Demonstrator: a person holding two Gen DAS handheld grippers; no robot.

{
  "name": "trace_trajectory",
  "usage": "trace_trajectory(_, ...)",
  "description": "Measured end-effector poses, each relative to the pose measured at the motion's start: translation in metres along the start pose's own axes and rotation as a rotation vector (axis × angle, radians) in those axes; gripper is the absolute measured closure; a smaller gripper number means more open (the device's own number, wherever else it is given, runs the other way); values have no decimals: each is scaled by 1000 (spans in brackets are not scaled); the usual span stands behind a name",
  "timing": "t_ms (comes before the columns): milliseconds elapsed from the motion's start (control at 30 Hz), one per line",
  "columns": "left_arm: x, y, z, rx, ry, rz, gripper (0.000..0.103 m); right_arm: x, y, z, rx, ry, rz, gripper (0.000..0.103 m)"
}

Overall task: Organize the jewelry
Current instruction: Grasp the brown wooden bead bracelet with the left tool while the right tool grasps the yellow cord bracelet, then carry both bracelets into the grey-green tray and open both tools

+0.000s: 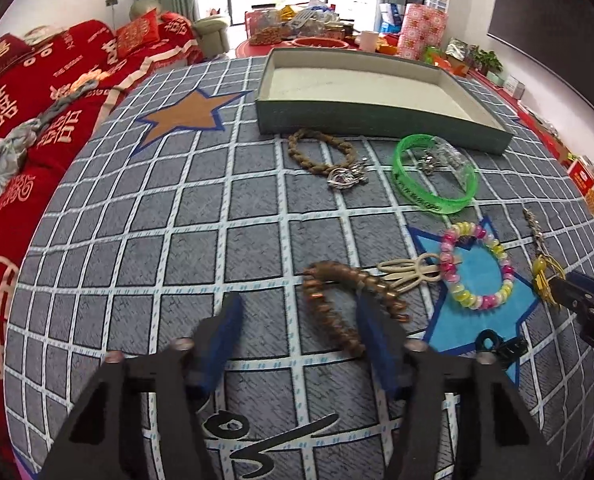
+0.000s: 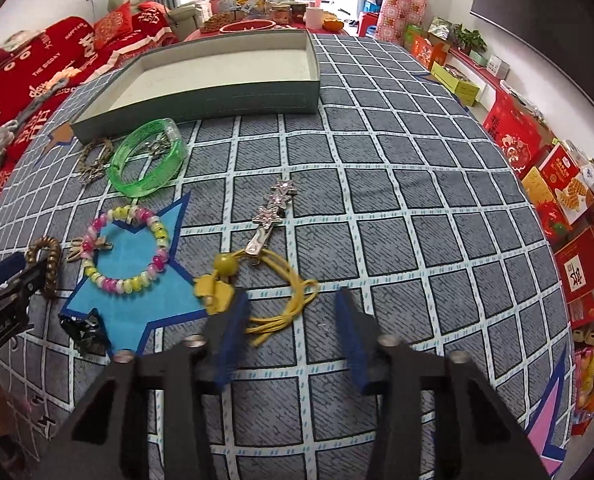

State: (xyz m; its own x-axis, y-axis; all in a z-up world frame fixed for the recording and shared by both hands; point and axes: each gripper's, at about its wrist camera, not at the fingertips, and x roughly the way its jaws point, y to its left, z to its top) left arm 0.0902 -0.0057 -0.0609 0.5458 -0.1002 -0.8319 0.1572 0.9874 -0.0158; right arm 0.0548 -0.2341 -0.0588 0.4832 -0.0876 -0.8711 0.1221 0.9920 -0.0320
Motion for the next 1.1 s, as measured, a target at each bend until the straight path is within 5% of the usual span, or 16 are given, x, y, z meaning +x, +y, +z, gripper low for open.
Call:
trace_trajectory(100,-3,-3,0,27,-13,-34,80,-3,4,-2,-11,5,14,97)
trace_trajectory(233,-13,4,-3,-5,-27,-109,80,-10,-2,-9,28,0,79,97)
trace_trajectory(600,-69,13,5,9,-126,-149,80,-63,-8,-3,48,-98,167,97)
trace_trajectory(900,-111,18,47,23,-224,-188,80,-92,-13,43,74,-153,278,97)
trace_trajectory(1100,-103,17,102,31,-254,-158,80,-97,-10,103,67,-184,327,97)
